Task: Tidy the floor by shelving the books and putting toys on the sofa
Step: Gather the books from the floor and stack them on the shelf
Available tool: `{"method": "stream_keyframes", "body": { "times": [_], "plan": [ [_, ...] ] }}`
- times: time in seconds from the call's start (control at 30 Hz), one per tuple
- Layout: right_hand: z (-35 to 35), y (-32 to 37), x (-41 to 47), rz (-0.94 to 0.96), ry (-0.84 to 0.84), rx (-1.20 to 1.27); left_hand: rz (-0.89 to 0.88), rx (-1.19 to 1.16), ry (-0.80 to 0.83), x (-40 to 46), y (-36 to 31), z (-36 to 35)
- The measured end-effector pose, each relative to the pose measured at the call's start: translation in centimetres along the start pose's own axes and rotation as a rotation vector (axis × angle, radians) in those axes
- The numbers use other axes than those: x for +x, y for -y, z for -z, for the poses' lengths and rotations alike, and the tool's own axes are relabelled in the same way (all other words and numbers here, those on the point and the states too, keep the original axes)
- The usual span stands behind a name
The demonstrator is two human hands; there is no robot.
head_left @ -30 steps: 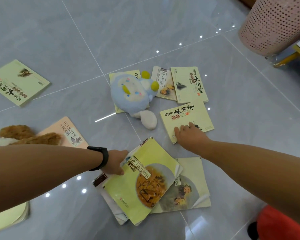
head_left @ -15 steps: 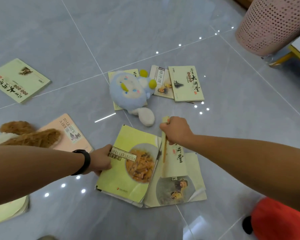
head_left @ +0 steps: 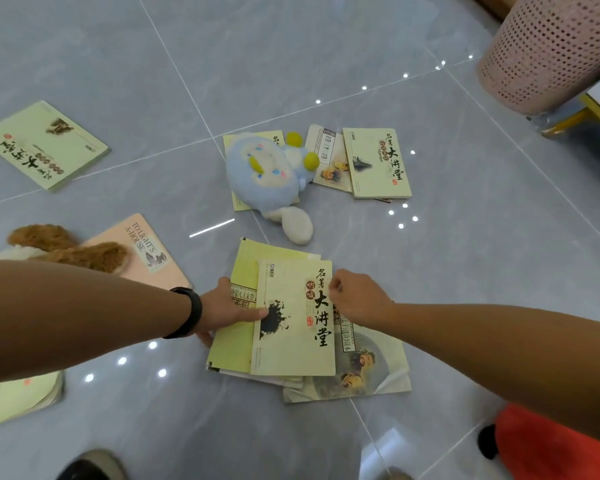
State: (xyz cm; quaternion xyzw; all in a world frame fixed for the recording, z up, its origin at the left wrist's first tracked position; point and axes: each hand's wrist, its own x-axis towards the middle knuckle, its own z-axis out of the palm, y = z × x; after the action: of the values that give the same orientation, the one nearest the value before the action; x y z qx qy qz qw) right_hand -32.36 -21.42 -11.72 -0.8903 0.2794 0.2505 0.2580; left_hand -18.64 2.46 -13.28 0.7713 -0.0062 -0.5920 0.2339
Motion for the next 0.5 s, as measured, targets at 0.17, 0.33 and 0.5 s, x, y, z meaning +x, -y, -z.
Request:
{"method": "stream_keyframes", "body": {
  "times": [0.17, 0.33, 0.5],
  "plan": [
    [-0.9, -4.7, -0.4, 0.099, 0.096, -0.36, -0.064, 0.119, -0.13, 1.1, 0.2, -1.4],
    [-0.2, -4.1, 0.4, 0.148, 0.276, -0.68, -0.15, 0.237, -0.105, 2.1, -0.2, -0.3],
    [0.5, -3.6, 0.7, 0.182, 0.529, -0.542, -0.112, 0.189, -0.09, 1.9, -0.8, 0.2]
  ]
}}
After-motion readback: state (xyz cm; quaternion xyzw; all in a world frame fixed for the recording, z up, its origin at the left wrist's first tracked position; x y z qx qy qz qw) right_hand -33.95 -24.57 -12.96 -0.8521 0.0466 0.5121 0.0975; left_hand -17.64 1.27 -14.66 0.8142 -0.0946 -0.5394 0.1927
